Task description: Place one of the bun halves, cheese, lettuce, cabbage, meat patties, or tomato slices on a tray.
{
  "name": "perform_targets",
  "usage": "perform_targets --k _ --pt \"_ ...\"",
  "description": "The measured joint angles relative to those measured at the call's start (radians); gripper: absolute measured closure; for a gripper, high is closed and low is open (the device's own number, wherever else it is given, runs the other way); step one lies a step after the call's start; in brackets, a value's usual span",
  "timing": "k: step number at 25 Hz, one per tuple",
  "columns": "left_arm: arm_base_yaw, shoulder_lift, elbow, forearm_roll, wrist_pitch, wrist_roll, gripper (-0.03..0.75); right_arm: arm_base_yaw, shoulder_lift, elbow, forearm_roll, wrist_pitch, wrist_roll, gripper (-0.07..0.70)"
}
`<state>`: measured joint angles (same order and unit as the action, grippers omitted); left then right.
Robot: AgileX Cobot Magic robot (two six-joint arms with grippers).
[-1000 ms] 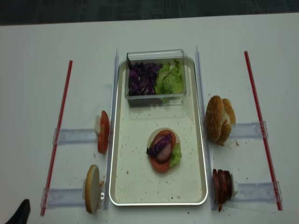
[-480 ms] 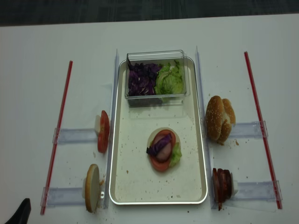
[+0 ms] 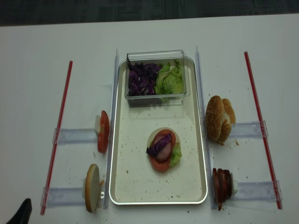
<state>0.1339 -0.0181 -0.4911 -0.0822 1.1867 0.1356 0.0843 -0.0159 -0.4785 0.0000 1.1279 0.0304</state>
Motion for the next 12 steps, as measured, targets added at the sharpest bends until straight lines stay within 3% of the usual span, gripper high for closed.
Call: perform_targets --k 12 --pt "0.0 0.0 0.0 0.0 0.0 0.0 0.118 0.0 0.0 0.0 0.0 0.0 0.0 -0.06"
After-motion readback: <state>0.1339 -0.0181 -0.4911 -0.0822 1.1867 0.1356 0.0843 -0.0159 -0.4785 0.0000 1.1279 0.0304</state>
